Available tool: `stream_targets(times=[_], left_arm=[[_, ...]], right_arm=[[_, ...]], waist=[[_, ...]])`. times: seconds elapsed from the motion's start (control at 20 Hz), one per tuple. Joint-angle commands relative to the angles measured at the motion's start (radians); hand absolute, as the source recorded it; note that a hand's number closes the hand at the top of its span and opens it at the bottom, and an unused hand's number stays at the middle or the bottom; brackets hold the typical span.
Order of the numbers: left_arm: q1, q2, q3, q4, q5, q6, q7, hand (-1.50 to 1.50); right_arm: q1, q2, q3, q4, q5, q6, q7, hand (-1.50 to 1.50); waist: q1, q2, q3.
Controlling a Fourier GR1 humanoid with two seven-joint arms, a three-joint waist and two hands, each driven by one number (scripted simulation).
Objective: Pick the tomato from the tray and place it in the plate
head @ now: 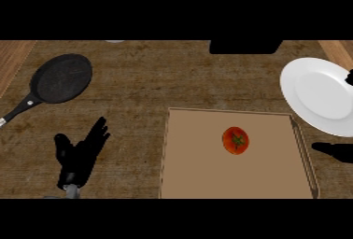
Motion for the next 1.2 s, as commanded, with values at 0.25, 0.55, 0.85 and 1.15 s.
stream_targets(times=[0.25,0.55,0.85,1.15], left_arm=[[-0.052,-0.017,0.008,0.029,-0.018,0.000,0.019,0.00],[-0.070,-0.044,0.035,0.075,-0.029,-0.004,0.005,0.00],[-0.023,-0.068,0.003,-0.003,-0.070,0.001,0.039,0.00],[0.063,-0.069,0.008,-0.070,-0.089,-0.002,0.039,0.00]], right_arm=[[0.045,-0.081,0.178,-0.265,0.254,0.022,0.328,-1.50],[0.099,0.028,0.314,-0.355,0.446,-0.010,0.466,-1.50],[0.018,0.135,0.402,-0.311,0.610,-0.004,0.608,-1.50],[0.021,0.222,0.469,-0.288,0.657,0.055,0.664,-1.50]], waist=[[-0.001,0.001,0.000],[0.002,0.002,0.001],[0.007,0.002,0.001],[0.010,0.001,0.001]])
